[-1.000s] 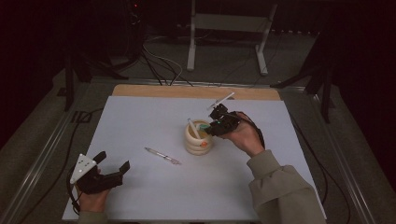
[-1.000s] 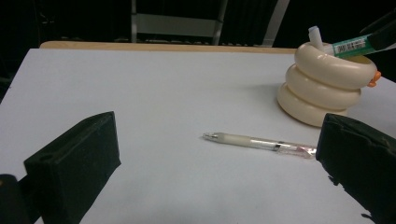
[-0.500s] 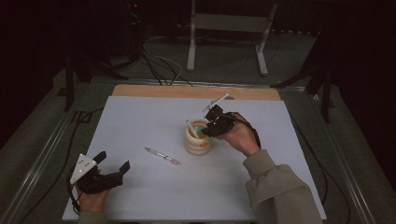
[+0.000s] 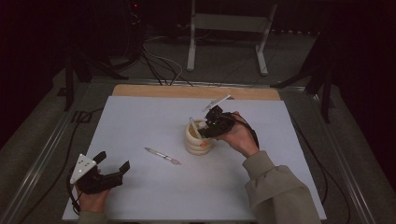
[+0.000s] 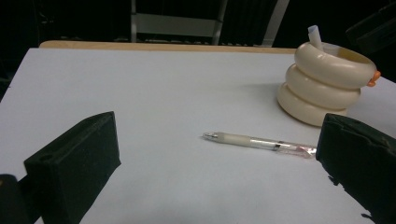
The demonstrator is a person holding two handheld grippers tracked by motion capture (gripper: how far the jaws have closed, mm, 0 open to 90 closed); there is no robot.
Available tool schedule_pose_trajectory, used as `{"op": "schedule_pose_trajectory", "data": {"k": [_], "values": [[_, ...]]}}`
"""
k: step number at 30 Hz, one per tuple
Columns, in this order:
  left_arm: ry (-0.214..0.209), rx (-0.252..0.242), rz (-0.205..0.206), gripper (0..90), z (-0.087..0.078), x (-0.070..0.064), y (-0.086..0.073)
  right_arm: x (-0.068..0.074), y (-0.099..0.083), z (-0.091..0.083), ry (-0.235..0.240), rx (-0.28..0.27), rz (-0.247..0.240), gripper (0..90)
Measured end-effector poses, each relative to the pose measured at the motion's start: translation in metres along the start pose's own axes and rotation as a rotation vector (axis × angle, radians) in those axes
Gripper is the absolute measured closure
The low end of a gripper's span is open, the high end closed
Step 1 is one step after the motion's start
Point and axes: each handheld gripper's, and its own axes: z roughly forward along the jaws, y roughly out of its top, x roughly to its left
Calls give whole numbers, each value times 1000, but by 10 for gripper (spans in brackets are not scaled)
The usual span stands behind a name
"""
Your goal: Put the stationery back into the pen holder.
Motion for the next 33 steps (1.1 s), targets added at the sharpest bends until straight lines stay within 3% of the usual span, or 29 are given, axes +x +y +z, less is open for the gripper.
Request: {"op": "schedule_pose_trajectory", "data": {"k": [6,14,21,33], "values": [[2,0,1,1,0,0,0,-6,-4,-10,9,-86,70,199],[3,0,-1,1,0,0,0,-16,-15,-22,-12,-161,131,37],[3,-1,-2,1,0,0,0,-16,-20,-28,-12,-230,154,29],[3,-2,-1,1,0,0,0,-3,-15,-25,58,-297,160,30]]}}
